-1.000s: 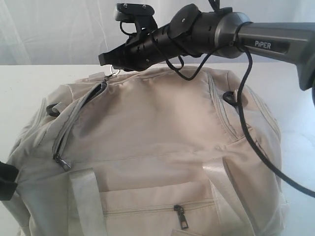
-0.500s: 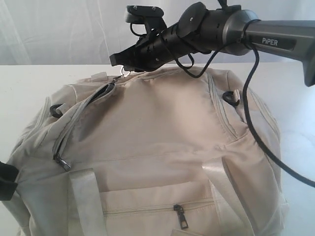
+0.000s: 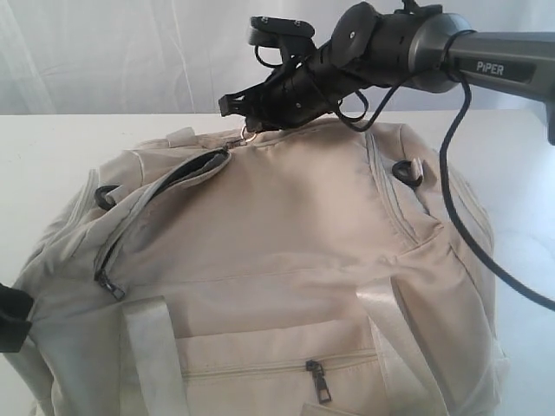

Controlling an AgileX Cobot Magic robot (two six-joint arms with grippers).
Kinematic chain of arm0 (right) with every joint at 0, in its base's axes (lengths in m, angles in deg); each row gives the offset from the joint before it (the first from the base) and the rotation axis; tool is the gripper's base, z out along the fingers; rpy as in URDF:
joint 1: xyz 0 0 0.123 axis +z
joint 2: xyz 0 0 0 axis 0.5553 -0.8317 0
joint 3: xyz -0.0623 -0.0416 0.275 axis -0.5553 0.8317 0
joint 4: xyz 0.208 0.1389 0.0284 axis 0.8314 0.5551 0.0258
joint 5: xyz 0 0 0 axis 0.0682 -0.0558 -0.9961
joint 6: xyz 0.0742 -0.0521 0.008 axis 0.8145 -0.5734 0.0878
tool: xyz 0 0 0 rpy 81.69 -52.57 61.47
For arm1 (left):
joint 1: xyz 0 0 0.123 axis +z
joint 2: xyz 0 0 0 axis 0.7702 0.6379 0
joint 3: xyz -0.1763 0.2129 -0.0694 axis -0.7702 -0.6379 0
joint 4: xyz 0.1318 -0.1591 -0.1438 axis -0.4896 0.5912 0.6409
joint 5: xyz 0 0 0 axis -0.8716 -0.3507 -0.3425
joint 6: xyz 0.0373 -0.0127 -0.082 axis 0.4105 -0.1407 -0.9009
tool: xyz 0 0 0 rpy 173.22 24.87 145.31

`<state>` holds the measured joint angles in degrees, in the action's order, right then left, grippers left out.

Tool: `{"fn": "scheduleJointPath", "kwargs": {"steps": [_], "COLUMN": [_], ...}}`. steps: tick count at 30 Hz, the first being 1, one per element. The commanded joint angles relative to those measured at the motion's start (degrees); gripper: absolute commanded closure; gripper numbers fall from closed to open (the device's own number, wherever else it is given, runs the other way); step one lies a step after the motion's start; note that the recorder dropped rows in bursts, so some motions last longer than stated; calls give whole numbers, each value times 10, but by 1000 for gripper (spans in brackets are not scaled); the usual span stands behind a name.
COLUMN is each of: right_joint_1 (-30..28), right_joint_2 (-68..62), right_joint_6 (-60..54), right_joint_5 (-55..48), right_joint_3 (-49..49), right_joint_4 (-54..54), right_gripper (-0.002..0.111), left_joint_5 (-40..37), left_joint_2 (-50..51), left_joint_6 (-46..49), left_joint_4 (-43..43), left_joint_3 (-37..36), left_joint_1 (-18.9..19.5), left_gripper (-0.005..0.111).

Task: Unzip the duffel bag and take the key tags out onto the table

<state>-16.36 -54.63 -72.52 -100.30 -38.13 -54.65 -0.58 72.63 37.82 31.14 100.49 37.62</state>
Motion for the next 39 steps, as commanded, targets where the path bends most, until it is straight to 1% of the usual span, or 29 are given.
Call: {"fn": "scheduleJointPath", "kwargs": {"steps": [1, 2, 3, 4, 6, 8, 12, 17, 20, 23, 26, 28, 29, 31, 35, 39], "right_joint_1": [-14, -11, -8, -2, 4, 10, 26, 35, 38, 39, 43, 43, 44, 44, 44, 44], "right_joint_2": [10, 18, 22, 30, 38, 45, 59, 74, 80, 83, 84, 84, 84, 84, 84, 84], "right_joint_6": [-58, -89, -115, -146, -170, -170, -172, -185, -193, -195, -195, -202, -209, -216, -216, -225], "right_joint_5": [1, -11, -19, -33, -50, -62, -77, -79, -80, -81, -84, -84, -84, -84, -86, -87], "right_joint_3": [-5, -5, -5, -5, -5, -5, -5, -5, -5, -5, -5, -5, -5, -5, -5, -5], "right_joint_4": [32, 70, 94, 125, 142, 142, 147, 149, 150, 151, 151, 151, 151, 151, 149, 149], "right_gripper": [108, 108, 108, 108, 108, 108, 108, 108, 108, 108, 108, 108, 108, 108, 108, 108], "left_joint_5": [-12, 11, 19, 20, 24, 22, 16, 27, 43, 100, 180, 221, 223, 204, 147, 148], "left_joint_2": [-1, -1, -1, -1, -1, -1, -8, -15, -15, -14, -9, 5, 18, 50, 143, 217], "left_joint_6": [0, 0, 0, 0, 17, 26, 29, 159, 260, 373, 443, 454, 454, 441, 422, 404], "left_joint_4": [-13, -13, -13, -13, -13, -13, 2, 118, 218, 312, 401, 444, 446, 452, 463, 439], "left_joint_3": [-3, -3, 0, 10, 20, 27, 44, 57, 57, 57, 57, 58, 64, 83, 148, 193], "left_joint_1": [0, 0, 0, 0, 0, 0, 0, 0, 0, 0, 0, 0, 0, 0, 0, 0], "left_gripper": [96, 83, 74, 55, 42, 37, 37, 37, 37, 37, 37, 37, 37, 36, 27, 26]}}
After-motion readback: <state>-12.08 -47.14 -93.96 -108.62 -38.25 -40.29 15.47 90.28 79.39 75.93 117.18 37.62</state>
